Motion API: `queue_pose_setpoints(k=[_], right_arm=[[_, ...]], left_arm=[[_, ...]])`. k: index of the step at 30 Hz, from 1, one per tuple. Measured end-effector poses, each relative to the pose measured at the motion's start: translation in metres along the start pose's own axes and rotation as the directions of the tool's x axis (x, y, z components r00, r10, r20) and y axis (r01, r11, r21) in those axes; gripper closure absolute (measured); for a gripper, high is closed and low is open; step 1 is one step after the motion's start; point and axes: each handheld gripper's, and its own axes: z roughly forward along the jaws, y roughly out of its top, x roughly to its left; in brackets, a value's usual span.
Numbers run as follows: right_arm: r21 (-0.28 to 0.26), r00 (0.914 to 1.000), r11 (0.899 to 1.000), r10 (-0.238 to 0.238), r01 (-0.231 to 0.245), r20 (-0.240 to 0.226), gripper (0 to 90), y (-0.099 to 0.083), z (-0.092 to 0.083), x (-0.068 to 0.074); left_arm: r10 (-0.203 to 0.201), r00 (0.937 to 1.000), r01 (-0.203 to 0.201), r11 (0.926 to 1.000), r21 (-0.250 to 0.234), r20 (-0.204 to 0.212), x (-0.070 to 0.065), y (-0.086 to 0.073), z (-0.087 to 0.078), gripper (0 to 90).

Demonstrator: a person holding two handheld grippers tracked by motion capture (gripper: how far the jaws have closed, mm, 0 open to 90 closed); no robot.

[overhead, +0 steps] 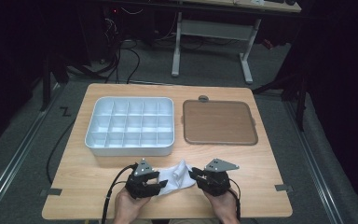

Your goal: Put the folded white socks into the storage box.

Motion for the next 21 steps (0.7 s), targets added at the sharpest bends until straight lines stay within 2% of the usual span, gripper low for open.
queue_pose_setpoints(k=[7, 12, 15, 17, 19, 21], right_arm=[[0.008, 0.9939, 0.997, -0.079, 0.08, -0.076, 77.6, 0.009, 0.009, 0.033], [0.027, 0.9876, 0.993, -0.114, 0.118, -0.108, 77.5, 0.013, 0.025, 0.05], [0.051, 0.9879, 0.991, -0.116, 0.122, -0.103, 77.4, 0.013, 0.037, 0.054], [0.077, 0.9915, 0.991, -0.107, 0.112, -0.075, 77.4, 0.01, 0.046, 0.052], [0.079, 0.9927, 0.991, -0.101, 0.106, -0.066, 77.4, 0.01, 0.048, 0.051], [0.089, 0.9947, 0.991, -0.097, 0.1, -0.036, 77.4, 0.006, 0.047, 0.046]], left_arm=[[0.004, 0.9996, -0.004, 1.0, 0.0, -0.028, 0.002, -0.007, 0.004, 52.1], [0.028, 0.9988, -0.028, 0.9996, -0.001, -0.041, 0.003, -0.012, 0.006, 52.1], [0.036, 0.9983, -0.037, 0.9993, -0.002, -0.046, 0.005, -0.014, 0.007, 52.1], [0.039, 0.9979, -0.039, 0.9992, -0.003, -0.052, 0.005, -0.014, 0.007, 52.2], [0.039, 0.9975, -0.039, 0.9992, -0.003, -0.059, 0.006, -0.014, 0.008, 52.2], [0.035, 0.9975, -0.035, 0.9994, -0.003, -0.062, 0.007, -0.014, 0.008, 52.2]])
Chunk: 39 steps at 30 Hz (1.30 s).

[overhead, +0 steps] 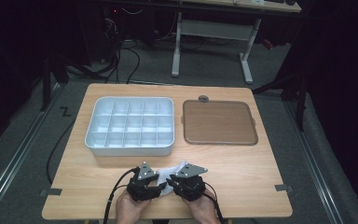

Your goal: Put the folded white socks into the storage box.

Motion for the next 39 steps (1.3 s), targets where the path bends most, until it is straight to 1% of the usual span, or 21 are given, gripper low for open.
queue_pose_setpoints(k=[2, 6, 7, 13, 14, 17, 19, 20, 22, 23, 26, 28, 29, 31, 34, 37, 39], right_arm=[[0.002, 0.9998, 1.0, 0.012, -0.012, 0.017, 77.3, -0.004, -0.002, -0.004], [0.004, 0.9969, 0.999, 0.045, -0.046, 0.064, 77.0, -0.012, -0.01, -0.015], [0.002, 0.9962, 0.999, 0.046, -0.046, 0.074, 76.8, -0.014, -0.011, -0.017], [-0.001, 0.9865, 0.996, 0.092, -0.093, 0.135, 76.2, -0.026, -0.023, -0.035], [-0.001, 0.9859, 0.995, 0.094, -0.095, 0.139, 76.3, -0.027, -0.024, -0.037], [0.005, 0.9816, 0.994, 0.103, -0.105, 0.161, 76.4, -0.031, -0.026, -0.044], [0.013, 0.977, 0.994, 0.102, -0.106, 0.187, 75.9, -0.033, -0.027, -0.047], [0.02, 0.9759, 0.994, 0.106, -0.112, 0.191, 75.2, -0.034, -0.027, -0.049], [0.026, 0.9771, 0.992, 0.114, -0.12, 0.18, 74.7, -0.038, -0.027, -0.051], [0.028, 0.9779, 0.993, 0.11, -0.117, 0.178, 74.8, -0.039, -0.026, -0.051], [0.031, 0.9798, 0.993, 0.104, -0.111, 0.17, 76.8, -0.039, -0.025, -0.05], [0.033, 0.9814, 0.992, 0.113, -0.119, 0.155, 78.1, -0.04, -0.022, -0.049], [0.029, 0.9819, 0.992, 0.114, -0.12, 0.151, 78.5, -0.04, -0.021, -0.05], [0.022, 0.9809, 0.99, 0.137, -0.141, 0.138, 79.2, -0.04, -0.02, -0.051], [0.024, 0.9831, 0.991, 0.13, -0.134, 0.129, 79.6, -0.039, -0.018, -0.051], [0.026, 0.9836, 0.99, 0.136, -0.14, 0.119, 79.6, -0.037, -0.016, -0.048], [0.024, 0.9847, 0.99, 0.134, -0.137, 0.112, 79.6, -0.036, -0.014, -0.046]], left_arm=[[-0.004, 1.0, 0.004, 1.0, -0.001, -0.003, 0.0, 0.0, 0.0, 52.2], [0.01, 0.9999, -0.01, 1.0, 0.002, -0.013, 0.0, 0.0, 0.0, 52.2], [0.009, 0.9999, -0.009, 1.0, 0.002, -0.015, 0.0, 0.0, 0.0, 52.2], [0.012, 0.9997, -0.012, 0.9999, -0.003, -0.023, 0.0, 0.001, 0.001, 52.2], [0.009, 0.9997, -0.009, 1.0, -0.004, -0.023, 0.001, 0.001, 0.001, 52.2], [0.02, 0.9994, -0.02, 0.9998, 0.001, -0.03, 0.002, 0.002, 0.002, 52.1], [0.022, 0.9991, -0.022, 0.9998, 0.001, -0.035, 0.002, 0.002, 0.002, 52.1], [0.02, 0.9992, -0.02, 0.9998, 0.001, -0.036, 0.003, 0.003, 0.002, 52.0], [0.018, 0.9991, -0.018, 0.9998, -0.002, -0.038, 0.003, 0.003, 0.002, 51.8], [0.019, 0.9991, -0.019, 0.9998, -0.002, -0.038, 0.003, 0.003, 0.002, 51.7], [0.017, 0.999, -0.017, 0.9999, -0.003, -0.041, 0.003, 0.004, 0.003, 51.5], [0.019, 0.9989, -0.019, 0.9998, -0.003, -0.044, 0.004, 0.004, 0.003, 51.2], [0.018, 0.9987, -0.018, 0.9998, -0.005, -0.048, 0.005, 0.005, 0.003, 51.1], [0.019, 0.9983, -0.019, 0.9998, -0.002, -0.056, 0.006, 0.006, 0.003, 51.0], [0.014, 0.9975, -0.013, 0.9999, 0.003, -0.07, 0.008, 0.008, 0.003, 50.2], [0.011, 0.9963, -0.011, 0.9999, 0.006, -0.085, 0.011, 0.011, 0.001, 48.5], [-0.001, 0.9957, 0.001, 1.0, 0.003, -0.093, 0.014, 0.012, 0.0, 47.5]])
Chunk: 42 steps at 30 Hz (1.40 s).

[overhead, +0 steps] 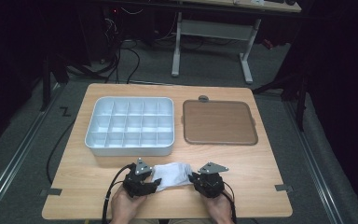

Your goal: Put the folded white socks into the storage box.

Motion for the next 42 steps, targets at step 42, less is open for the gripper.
queue_pose_setpoints(k=[42], right_arm=[[0.012, 0.982, 0.988, -0.153, 0.155, -0.111, 83.9, 0.026, 0.029, 0.047]], left_arm=[[-0.136, 0.9898, 0.137, 0.99, 0.031, -0.042, 0.018, 0.031, 0.019, 41.1]])
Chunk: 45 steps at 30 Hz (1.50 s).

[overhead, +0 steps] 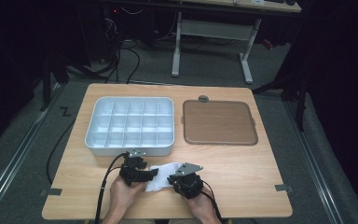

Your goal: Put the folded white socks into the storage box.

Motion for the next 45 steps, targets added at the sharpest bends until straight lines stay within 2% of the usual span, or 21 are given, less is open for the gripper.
queue_pose_setpoints(k=[3, 9, 20, 29, 33, 37, 42, 45], right_arm=[[-0.005, 0.9998, 1.0, -0.02, 0.02, 0.011, 84.1, -0.003, 0.0, 0.002], [-0.013, 0.9999, 1.0, -0.013, 0.013, 0.01, 84.2, -0.004, 0.0, 0.002], [-0.012, 0.9999, 1.0, -0.006, 0.006, 0.009, 84.2, -0.005, 0.0, 0.001], [-0.013, 0.9998, 1.0, -0.018, 0.018, 0.01, 84.4, -0.006, 0.0, 0.002], [-0.013, 0.9999, 1.0, -0.015, 0.016, 0.007, 84.6, -0.005, 0.0, 0.001], [-0.013, 0.9999, 1.0, -0.017, 0.017, 0.001, 84.8, -0.005, 0.001, 0.0], [-0.013, 0.9997, 1.0, 0.005, -0.005, -0.022, 85.5, -0.005, 0.002, -0.002], [-0.008, 0.9994, 1.0, 0.01, -0.01, -0.033, 85.7, -0.002, 0.003, -0.003]], left_arm=[[0.027, 0.9996, -0.027, 0.9996, 0.01, 0.004, -0.002, -0.002, 0.0, 44.5], [0.032, 0.9993, -0.033, 0.9994, 0.013, 0.019, -0.004, -0.004, 0.001, 56.2], [0.023, 0.9979, -0.026, 0.9984, 0.05, 0.061, -0.006, -0.006, -0.002, 75.9], [-0.018, 0.9951, 0.012, 0.9984, 0.055, 0.097, -0.005, -0.003, -0.011, 80.0], [-0.058, 0.9889, 0.052, 0.9974, 0.051, 0.137, -0.006, 0.003, -0.019, 80.3], [-0.058, 0.9857, 0.051, 0.9974, 0.051, 0.158, -0.009, 0.005, -0.024, 80.5], [-0.088, 0.9777, 0.081, 0.9957, 0.045, 0.191, -0.013, 0.009, -0.028, 80.6], [-0.091, 0.9753, 0.084, 0.9956, 0.044, 0.201, -0.014, 0.01, -0.03, 80.8]])
